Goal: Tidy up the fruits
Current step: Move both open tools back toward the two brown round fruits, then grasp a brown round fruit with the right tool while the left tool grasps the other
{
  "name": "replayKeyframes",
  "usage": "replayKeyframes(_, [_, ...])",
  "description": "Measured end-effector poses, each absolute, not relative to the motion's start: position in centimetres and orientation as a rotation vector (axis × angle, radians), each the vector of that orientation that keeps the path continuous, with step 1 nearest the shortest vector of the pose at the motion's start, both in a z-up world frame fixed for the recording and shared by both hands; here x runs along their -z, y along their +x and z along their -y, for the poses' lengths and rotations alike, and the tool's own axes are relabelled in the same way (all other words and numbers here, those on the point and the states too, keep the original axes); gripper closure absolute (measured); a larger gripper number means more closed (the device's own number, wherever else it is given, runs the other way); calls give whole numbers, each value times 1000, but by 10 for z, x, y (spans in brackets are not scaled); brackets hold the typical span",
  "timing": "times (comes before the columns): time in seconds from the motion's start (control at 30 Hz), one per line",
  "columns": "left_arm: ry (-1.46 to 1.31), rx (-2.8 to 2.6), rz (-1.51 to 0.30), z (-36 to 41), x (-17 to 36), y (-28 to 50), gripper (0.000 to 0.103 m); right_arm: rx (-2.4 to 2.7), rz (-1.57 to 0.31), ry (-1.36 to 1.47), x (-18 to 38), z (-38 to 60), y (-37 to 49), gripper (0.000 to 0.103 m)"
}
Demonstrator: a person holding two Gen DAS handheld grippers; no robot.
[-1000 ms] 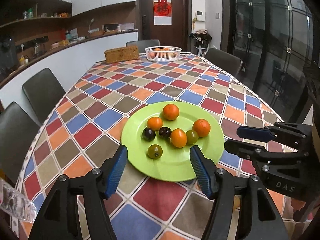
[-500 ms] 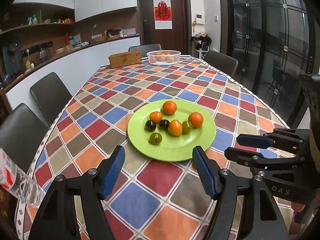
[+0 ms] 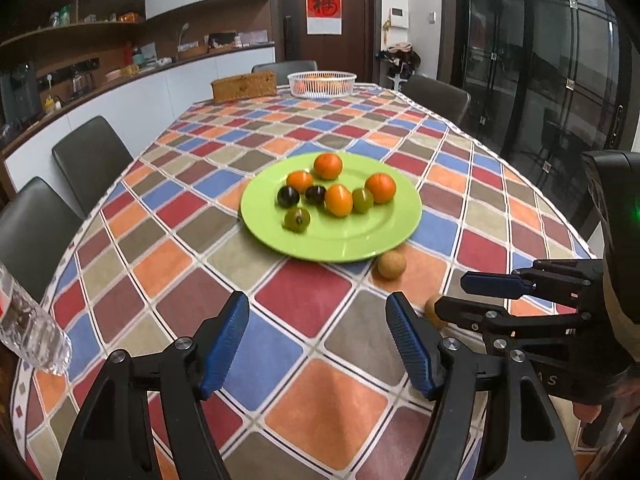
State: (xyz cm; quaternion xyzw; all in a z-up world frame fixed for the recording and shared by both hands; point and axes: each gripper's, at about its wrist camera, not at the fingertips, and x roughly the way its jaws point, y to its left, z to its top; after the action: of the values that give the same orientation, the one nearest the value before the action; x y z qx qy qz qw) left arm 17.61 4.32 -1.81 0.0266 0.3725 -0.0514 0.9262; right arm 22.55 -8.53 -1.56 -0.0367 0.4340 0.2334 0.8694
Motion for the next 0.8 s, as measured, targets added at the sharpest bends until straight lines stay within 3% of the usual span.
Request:
replayKeyframes(0.63, [46, 124, -847, -37, 46, 185, 33, -487, -983, -85, 42, 83, 236, 68])
replayKeyframes(0.8, [54, 129, -856, -34, 48, 189, 33, -496, -975, -88, 42, 83, 235, 73])
